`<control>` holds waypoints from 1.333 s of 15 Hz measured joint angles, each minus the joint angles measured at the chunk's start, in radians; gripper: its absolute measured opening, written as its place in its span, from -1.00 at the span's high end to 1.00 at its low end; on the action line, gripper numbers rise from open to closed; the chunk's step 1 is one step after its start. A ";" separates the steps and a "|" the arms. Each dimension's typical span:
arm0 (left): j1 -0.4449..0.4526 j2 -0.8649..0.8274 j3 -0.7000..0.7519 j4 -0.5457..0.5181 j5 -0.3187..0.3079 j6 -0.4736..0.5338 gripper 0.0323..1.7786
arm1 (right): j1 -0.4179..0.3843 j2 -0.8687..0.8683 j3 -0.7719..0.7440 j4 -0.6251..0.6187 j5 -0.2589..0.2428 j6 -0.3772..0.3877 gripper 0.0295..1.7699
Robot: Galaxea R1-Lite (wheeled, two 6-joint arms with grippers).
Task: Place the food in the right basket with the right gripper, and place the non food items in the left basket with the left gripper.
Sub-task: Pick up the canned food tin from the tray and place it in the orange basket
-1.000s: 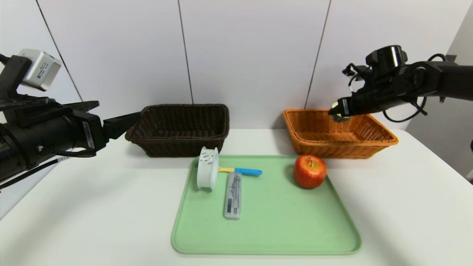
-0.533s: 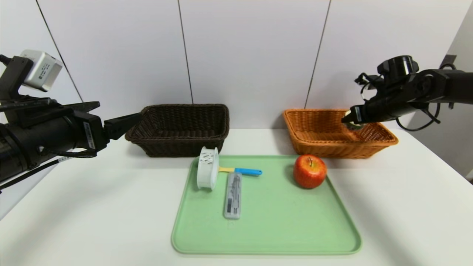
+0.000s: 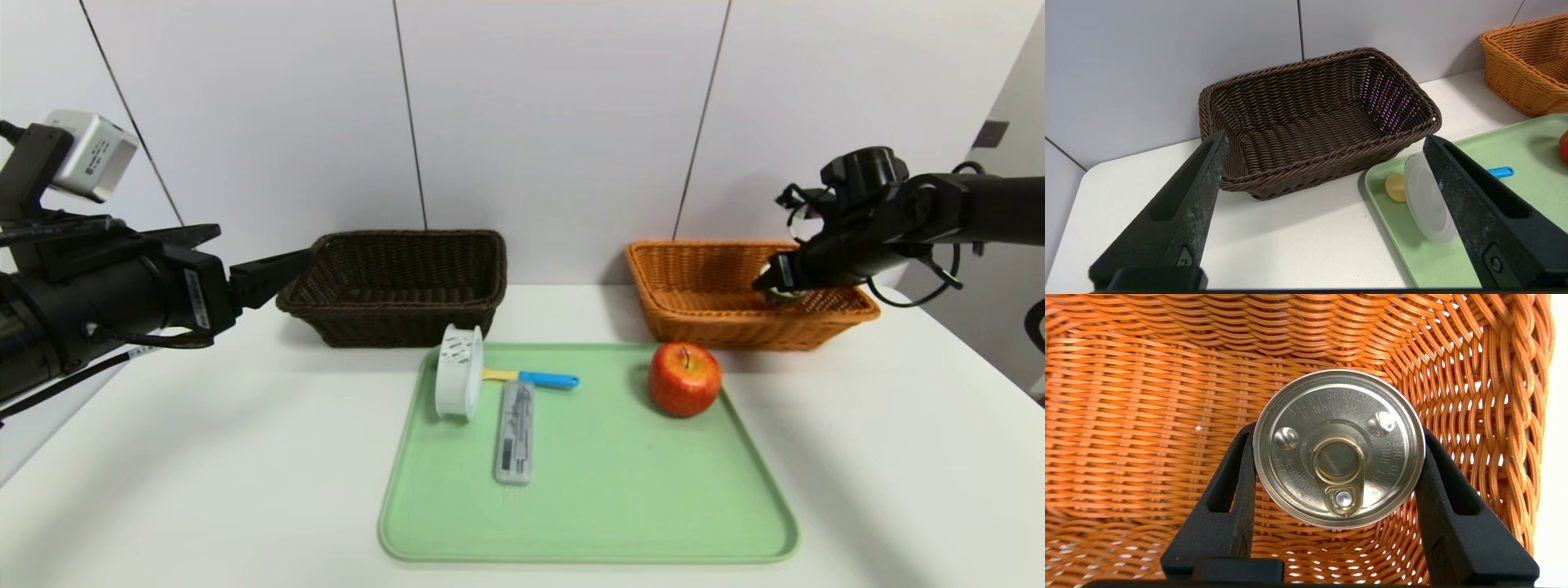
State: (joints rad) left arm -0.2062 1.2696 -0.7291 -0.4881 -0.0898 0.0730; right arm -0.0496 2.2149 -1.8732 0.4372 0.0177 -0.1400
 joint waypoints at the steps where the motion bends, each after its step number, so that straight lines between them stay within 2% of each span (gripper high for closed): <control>1: 0.000 0.000 0.000 0.000 0.000 0.000 -0.90 | 0.001 0.004 0.000 0.000 -0.007 0.000 -0.19; 4: 0.000 0.000 0.000 0.000 0.000 0.000 -0.90 | 0.005 0.018 -0.002 -0.008 -0.044 -0.001 -0.19; 13: 0.000 -0.002 0.000 0.000 0.001 -0.001 -0.90 | 0.013 0.032 -0.006 -0.014 -0.053 -0.007 -0.19; 17: 0.000 -0.003 0.001 -0.001 0.001 -0.001 -0.90 | 0.016 0.029 -0.006 -0.015 -0.050 -0.007 -0.48; 20: 0.000 -0.003 -0.001 -0.001 0.001 -0.001 -0.90 | 0.017 0.026 -0.006 -0.015 -0.049 -0.005 -0.62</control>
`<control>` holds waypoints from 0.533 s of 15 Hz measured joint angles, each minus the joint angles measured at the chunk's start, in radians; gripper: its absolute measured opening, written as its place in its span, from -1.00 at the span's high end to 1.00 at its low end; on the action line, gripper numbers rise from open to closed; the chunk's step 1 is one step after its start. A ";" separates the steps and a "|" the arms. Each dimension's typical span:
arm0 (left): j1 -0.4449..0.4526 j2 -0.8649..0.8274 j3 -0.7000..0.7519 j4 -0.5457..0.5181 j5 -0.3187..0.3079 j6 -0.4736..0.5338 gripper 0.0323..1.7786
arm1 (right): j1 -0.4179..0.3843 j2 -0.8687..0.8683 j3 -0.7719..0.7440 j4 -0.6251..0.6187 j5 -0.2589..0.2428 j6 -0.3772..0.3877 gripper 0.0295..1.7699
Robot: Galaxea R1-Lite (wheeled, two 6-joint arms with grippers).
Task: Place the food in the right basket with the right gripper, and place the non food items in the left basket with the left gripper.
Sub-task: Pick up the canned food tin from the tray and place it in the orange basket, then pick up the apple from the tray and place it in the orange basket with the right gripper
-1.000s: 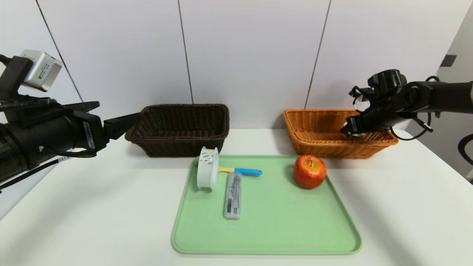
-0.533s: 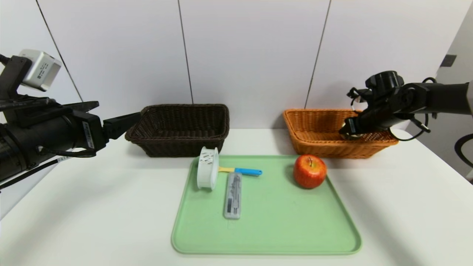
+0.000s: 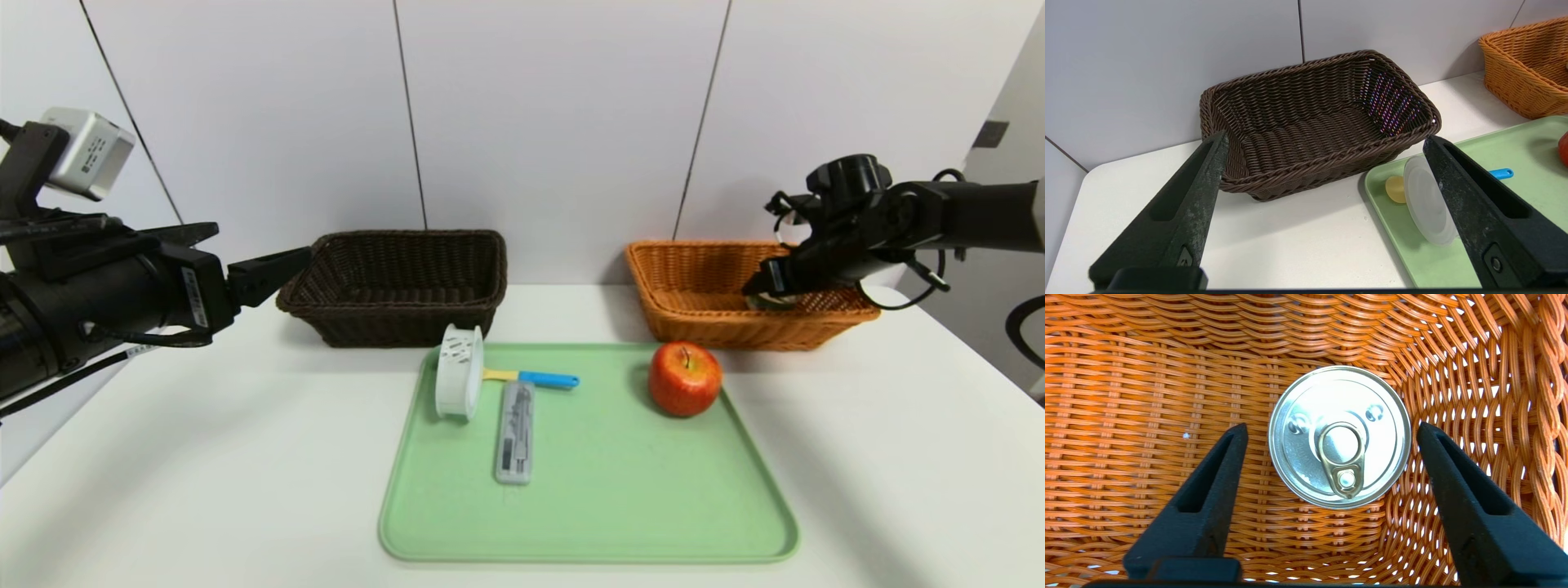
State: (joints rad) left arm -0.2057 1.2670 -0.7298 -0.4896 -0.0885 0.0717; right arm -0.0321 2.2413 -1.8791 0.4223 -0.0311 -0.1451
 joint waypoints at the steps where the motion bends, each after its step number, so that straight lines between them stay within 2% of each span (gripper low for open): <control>1: 0.000 0.000 0.000 0.000 0.000 0.000 -0.90 | 0.000 -0.002 0.000 0.000 0.004 0.000 -0.66; 8: 0.000 -0.001 0.001 0.000 0.001 0.000 -0.90 | 0.016 -0.092 -0.010 0.005 0.009 -0.002 -0.82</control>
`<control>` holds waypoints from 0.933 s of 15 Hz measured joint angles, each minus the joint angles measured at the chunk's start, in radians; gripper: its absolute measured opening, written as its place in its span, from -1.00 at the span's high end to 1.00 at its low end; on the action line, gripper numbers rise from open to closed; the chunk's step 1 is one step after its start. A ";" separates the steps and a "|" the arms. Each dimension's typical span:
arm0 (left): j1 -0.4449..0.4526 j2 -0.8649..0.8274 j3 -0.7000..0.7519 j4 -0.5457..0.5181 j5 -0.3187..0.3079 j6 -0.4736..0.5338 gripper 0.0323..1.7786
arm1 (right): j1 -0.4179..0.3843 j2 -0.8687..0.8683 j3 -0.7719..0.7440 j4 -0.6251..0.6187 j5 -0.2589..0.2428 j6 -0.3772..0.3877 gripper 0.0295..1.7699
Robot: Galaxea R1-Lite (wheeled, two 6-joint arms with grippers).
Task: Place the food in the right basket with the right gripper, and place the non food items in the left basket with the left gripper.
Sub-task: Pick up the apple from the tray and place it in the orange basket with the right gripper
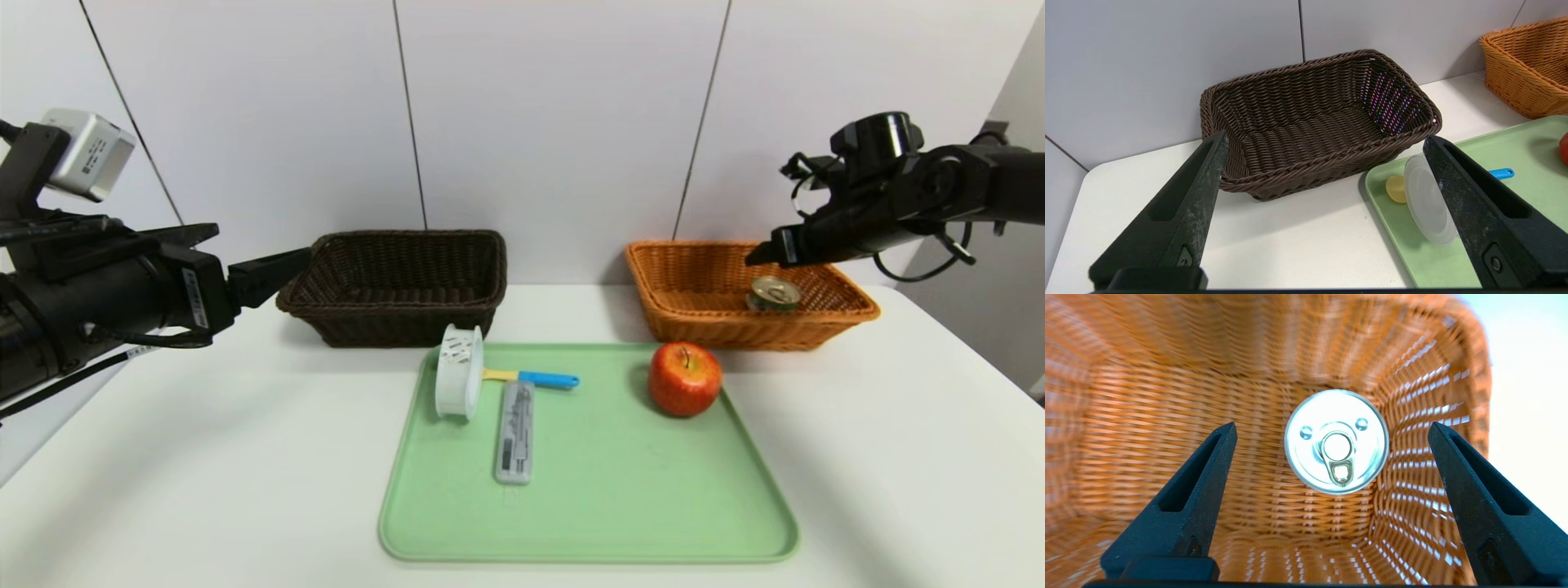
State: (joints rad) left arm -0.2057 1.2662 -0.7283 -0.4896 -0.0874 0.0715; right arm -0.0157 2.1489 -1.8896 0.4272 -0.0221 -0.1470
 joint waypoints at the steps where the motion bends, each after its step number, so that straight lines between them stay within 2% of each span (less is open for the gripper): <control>1: 0.000 0.000 0.001 0.000 0.000 0.000 -0.90 | 0.009 -0.024 -0.001 0.000 0.001 0.001 -0.83; 5: 0.000 -0.006 0.006 0.001 0.001 0.002 -0.90 | 0.093 -0.170 0.008 0.042 0.023 0.001 -0.87; 8: 0.000 -0.010 0.010 0.001 0.000 0.002 -0.90 | 0.228 -0.296 0.015 0.160 0.051 0.020 -0.89; 11: -0.001 -0.016 0.022 0.000 0.000 0.003 -0.90 | 0.386 -0.404 0.020 0.304 0.055 0.089 -0.91; 14: -0.001 -0.022 0.029 0.000 -0.001 0.003 -0.90 | 0.473 -0.487 0.082 0.401 0.051 0.111 -0.91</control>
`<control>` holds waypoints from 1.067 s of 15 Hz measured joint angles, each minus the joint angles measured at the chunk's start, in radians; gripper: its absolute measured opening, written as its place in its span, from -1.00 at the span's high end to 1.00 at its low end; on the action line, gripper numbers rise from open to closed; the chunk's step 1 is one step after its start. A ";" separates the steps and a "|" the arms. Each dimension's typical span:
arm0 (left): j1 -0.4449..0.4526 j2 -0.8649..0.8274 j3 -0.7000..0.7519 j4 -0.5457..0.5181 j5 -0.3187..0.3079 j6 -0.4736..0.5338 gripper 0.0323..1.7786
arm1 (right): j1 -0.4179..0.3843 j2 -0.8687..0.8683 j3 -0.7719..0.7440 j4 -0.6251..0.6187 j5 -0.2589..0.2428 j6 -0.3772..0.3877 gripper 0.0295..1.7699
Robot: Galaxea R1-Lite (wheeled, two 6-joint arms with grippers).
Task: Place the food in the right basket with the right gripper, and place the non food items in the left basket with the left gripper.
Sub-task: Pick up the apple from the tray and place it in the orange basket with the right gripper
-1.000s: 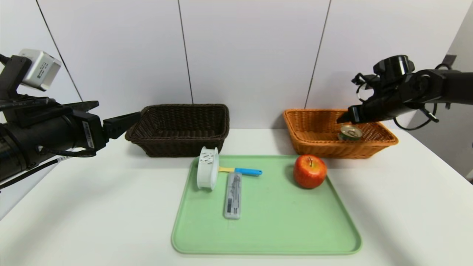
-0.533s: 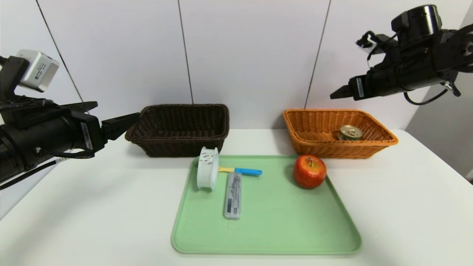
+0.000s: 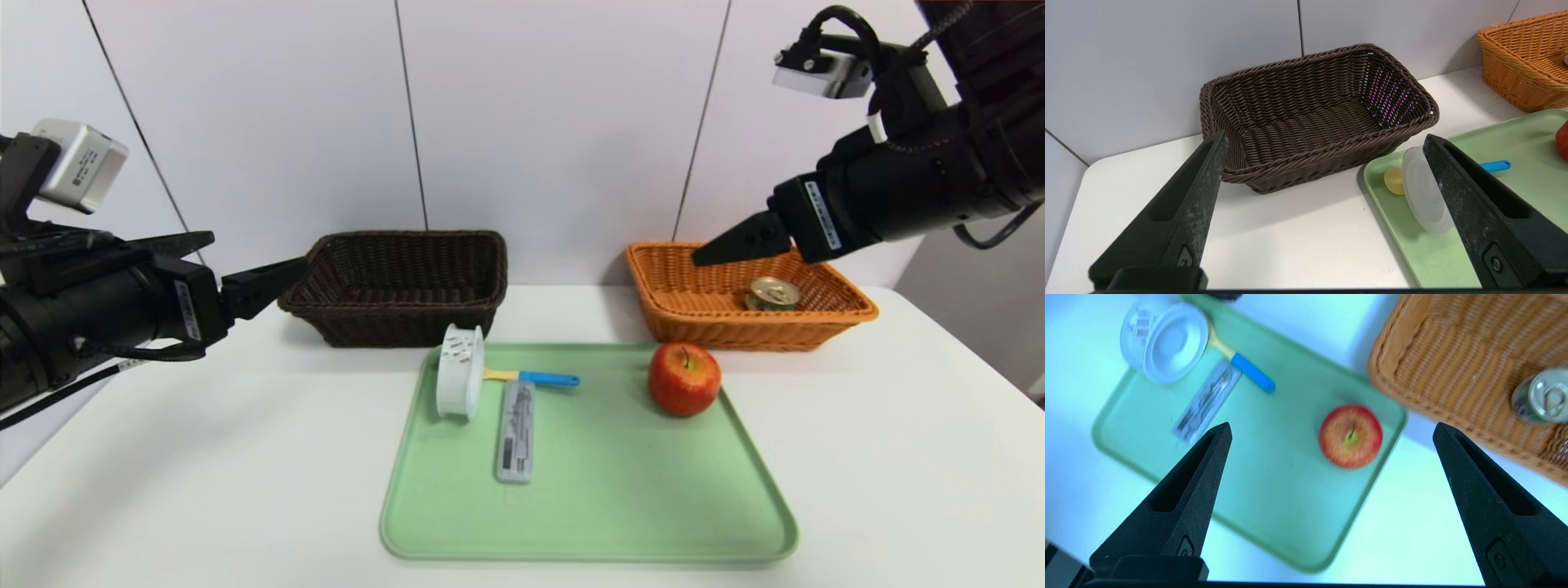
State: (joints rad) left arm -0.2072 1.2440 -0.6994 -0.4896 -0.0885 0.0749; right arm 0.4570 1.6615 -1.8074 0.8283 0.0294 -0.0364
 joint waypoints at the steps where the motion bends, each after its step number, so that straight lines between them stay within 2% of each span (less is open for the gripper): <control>1: 0.000 -0.001 0.005 0.000 -0.001 0.000 -0.90 | 0.010 -0.023 0.044 0.004 -0.002 0.001 -0.91; 3: 0.000 -0.005 0.013 0.000 -0.002 0.001 -0.90 | 0.020 -0.057 0.130 0.007 -0.003 0.021 -0.91; 5: 0.000 -0.008 0.017 0.000 -0.003 0.011 -0.90 | 0.022 -0.067 0.183 0.012 -0.005 0.081 -0.91; 9: 0.000 -0.010 0.019 0.000 -0.004 0.019 -0.90 | 0.023 -0.021 0.231 0.013 -0.009 0.106 -0.92; 16: 0.000 -0.015 0.022 0.001 -0.003 0.018 -0.90 | 0.010 0.119 0.246 0.001 -0.056 0.119 -0.92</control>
State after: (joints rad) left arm -0.2068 1.2287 -0.6777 -0.4883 -0.0917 0.0928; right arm 0.4666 1.7804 -1.5615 0.8294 -0.0264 0.0826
